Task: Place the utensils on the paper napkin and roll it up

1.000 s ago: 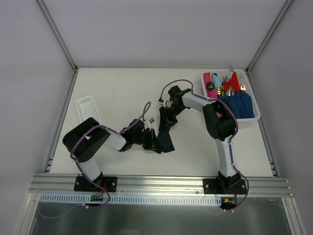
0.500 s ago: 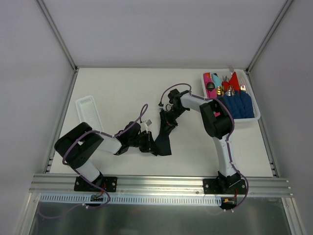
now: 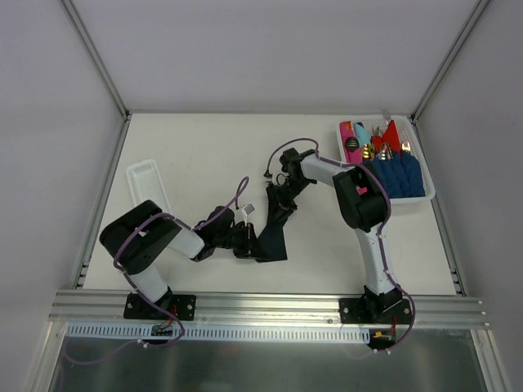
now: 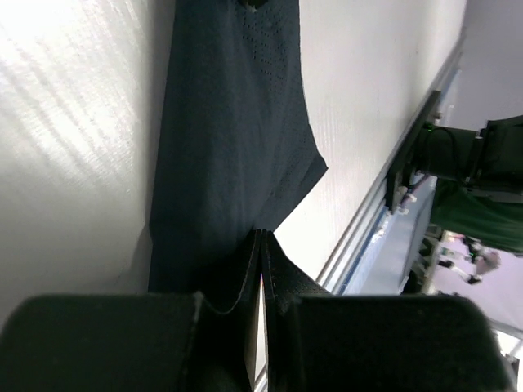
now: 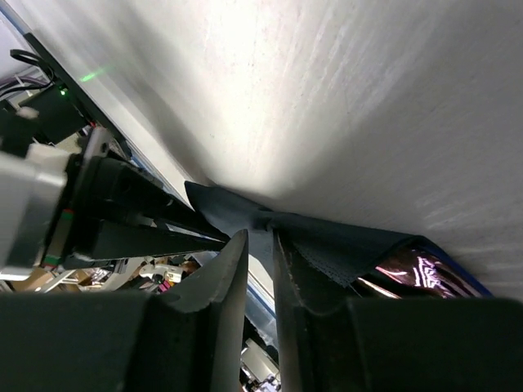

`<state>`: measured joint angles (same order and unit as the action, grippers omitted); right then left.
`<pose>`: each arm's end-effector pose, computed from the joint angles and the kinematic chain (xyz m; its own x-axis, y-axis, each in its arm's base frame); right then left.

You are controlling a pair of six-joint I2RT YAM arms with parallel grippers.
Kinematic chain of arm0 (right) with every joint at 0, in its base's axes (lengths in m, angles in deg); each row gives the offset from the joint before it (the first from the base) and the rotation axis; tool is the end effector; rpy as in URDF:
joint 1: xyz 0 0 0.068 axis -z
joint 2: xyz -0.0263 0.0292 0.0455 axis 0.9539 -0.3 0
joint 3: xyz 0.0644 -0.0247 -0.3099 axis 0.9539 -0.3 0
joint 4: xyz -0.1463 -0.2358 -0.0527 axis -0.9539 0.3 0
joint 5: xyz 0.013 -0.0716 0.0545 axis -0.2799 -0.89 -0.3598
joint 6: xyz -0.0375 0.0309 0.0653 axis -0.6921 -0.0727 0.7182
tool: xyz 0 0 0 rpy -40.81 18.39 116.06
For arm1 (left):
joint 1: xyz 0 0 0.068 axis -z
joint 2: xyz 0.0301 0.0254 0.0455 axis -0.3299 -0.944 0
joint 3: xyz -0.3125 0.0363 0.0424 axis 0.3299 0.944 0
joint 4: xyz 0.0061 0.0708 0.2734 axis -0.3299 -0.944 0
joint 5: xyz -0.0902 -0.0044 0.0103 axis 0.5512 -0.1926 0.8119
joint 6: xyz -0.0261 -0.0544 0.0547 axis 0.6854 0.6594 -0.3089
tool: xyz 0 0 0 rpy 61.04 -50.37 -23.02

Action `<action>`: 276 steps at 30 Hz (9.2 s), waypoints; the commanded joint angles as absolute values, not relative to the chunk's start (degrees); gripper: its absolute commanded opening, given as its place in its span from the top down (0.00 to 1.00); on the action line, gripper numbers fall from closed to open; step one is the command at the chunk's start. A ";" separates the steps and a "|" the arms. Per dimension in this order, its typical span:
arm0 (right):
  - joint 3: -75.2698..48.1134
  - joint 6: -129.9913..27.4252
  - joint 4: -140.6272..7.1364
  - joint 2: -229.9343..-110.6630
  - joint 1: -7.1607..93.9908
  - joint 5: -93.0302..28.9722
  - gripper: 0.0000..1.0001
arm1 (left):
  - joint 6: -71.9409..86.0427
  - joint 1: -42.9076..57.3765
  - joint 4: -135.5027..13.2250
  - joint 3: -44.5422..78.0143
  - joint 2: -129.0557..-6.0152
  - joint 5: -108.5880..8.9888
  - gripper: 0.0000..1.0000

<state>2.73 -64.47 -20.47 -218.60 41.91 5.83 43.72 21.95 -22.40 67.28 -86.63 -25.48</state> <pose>0.3853 0.2866 0.1153 -0.8045 -0.5669 -0.1773 -0.5105 0.5073 0.6943 0.1958 -0.2220 0.1138 -0.9361 -0.0159 -0.3514 0.3007 0.4825 -0.8227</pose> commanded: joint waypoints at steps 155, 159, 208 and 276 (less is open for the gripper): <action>-8.70 -54.93 -46.42 -205.15 42.66 1.90 1.00 | 45.93 16.07 -12.93 74.50 -71.26 -32.82 0.58; -9.93 -55.37 -49.14 -203.92 42.66 4.18 1.00 | 41.88 12.21 -31.21 72.56 -58.51 -36.09 0.41; -6.07 -67.94 -39.32 -185.73 42.83 25.01 1.00 | 34.84 -6.43 -3.75 74.32 -53.74 -10.01 0.26; 5.01 -72.16 -29.55 -176.93 32.46 28.80 1.00 | 45.39 8.07 16.04 54.36 -57.35 10.67 0.95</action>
<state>1.85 -72.49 -28.32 -178.84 32.69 28.12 47.22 7.41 8.92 56.15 -58.10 10.12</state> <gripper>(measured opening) 0.009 0.092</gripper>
